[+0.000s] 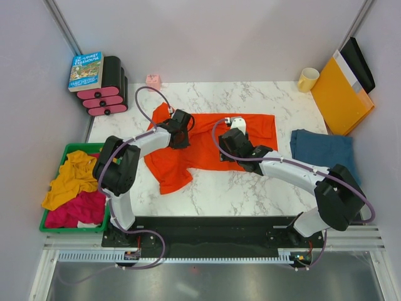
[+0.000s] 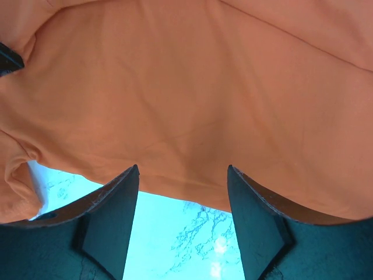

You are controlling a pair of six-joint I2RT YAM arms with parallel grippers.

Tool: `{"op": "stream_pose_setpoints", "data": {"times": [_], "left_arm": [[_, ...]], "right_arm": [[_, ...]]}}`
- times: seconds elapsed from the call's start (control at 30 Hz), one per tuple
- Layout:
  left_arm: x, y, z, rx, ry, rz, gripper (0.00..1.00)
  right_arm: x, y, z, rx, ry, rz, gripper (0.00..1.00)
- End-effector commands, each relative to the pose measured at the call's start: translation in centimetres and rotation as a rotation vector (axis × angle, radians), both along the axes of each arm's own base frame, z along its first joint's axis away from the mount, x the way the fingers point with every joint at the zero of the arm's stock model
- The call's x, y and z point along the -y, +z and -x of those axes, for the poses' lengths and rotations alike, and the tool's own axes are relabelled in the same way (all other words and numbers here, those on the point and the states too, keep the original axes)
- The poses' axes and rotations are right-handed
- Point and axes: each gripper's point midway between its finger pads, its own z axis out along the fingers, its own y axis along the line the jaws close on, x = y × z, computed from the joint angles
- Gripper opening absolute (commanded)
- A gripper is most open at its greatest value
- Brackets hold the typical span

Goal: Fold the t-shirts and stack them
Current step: Fold the flattened tshirt in 1/3 of the way

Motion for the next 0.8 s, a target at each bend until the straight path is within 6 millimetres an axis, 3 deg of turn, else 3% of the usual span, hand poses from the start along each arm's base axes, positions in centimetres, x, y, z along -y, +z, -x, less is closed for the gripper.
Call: {"op": "stream_pose_setpoints", "data": {"times": [0.0, 0.13, 0.2, 0.27, 0.3, 0.33, 0.4, 0.5, 0.57, 0.6, 0.63, 0.7, 0.77], "left_arm": [[1.0, 0.8, 1.1, 0.017, 0.01, 0.021, 0.02], [1.0, -0.8, 1.8, -0.03, 0.022, 0.01, 0.02], [1.0, -1.0, 1.8, -0.035, 0.025, 0.007, 0.08], [0.9, -0.8, 1.6, -0.029, 0.027, 0.004, 0.21], [1.0, 0.0, 1.3, -0.01, 0.027, 0.011, 0.26], [1.1, 0.7, 1.0, 0.008, 0.029, 0.015, 0.42], [1.2, 3.2, -0.1, 0.072, 0.035, 0.029, 0.52], [1.4, 6.6, -2.4, 0.154, 0.031, 0.041, 0.56], [1.0, 8.5, -4.3, 0.195, 0.044, 0.063, 0.56], [0.7, 8.9, -4.9, 0.199, 0.048, 0.07, 0.53], [0.4, 8.4, -5.5, 0.185, 0.057, 0.072, 0.52], [-0.8, 9.0, -7.2, 0.186, 0.087, 0.102, 0.49], [-2.3, 8.3, -8.4, 0.172, 0.123, 0.115, 0.49]], "right_arm": [[-0.7, 1.1, 0.0, 0.03, -0.002, -0.06, 0.69], [-0.6, 1.0, 0.0, 0.029, 0.002, -0.055, 0.69], [-0.5, 1.1, -0.1, 0.035, 0.002, -0.049, 0.69], [-0.3, 1.5, -0.4, 0.049, -0.008, -0.042, 0.69], [-0.3, 1.7, -0.6, 0.056, -0.01, -0.037, 0.7], [-0.3, 1.9, -0.7, 0.062, -0.015, -0.033, 0.7], [-0.1, 3.4, -1.8, 0.088, -0.04, -0.05, 0.7], [0.9, 4.9, -4.4, 0.103, -0.099, -0.089, 0.7], [2.8, 5.0, -7.3, 0.101, -0.181, -0.103, 0.62], [3.4, 4.7, -8.2, 0.084, -0.203, -0.114, 0.53], [4.8, 4.1, -10.1, 0.075, -0.256, -0.113, 0.33], [6.3, 3.3, -11.8, 0.064, -0.304, -0.086, 0.15], [8.0, 1.8, -14.3, 0.037, -0.363, -0.058, 0.01]]}}
